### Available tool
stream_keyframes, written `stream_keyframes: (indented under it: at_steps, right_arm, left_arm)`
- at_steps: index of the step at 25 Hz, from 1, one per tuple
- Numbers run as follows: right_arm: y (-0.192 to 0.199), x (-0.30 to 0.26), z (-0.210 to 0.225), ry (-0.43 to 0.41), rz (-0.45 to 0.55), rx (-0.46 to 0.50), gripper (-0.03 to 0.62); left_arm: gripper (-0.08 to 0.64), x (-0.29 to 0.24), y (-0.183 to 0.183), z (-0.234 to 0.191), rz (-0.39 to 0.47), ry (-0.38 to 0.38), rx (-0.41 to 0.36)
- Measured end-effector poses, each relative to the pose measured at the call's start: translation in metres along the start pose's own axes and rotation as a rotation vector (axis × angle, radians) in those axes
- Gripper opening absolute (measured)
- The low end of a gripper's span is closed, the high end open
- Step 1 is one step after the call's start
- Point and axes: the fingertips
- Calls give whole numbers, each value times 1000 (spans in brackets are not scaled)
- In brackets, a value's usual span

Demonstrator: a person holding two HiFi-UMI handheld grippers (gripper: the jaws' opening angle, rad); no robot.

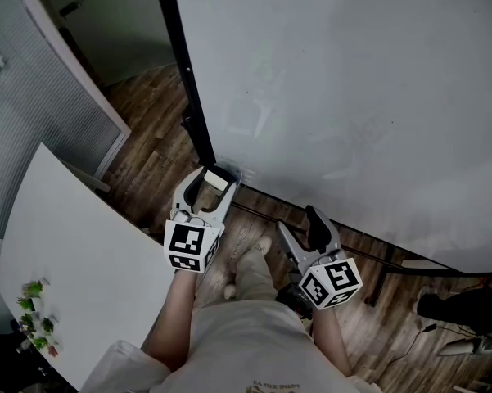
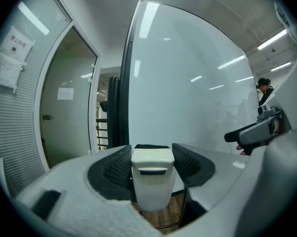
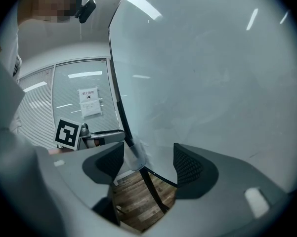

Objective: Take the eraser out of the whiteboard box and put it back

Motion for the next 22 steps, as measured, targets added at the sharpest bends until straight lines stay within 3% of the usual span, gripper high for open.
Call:
stream_keyframes:
  at_steps: [22]
  right_arm:
    - [-16,16,-7,-3,44,15,318]
  left_arm:
    - [256,17,-40,3,84,-20,-10]
Point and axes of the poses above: the fingertips, and each gripper's own axes: x backward along the fingers, z to its right, y out of its underside, and after that the axes turned 15 degrees about z, right-handed
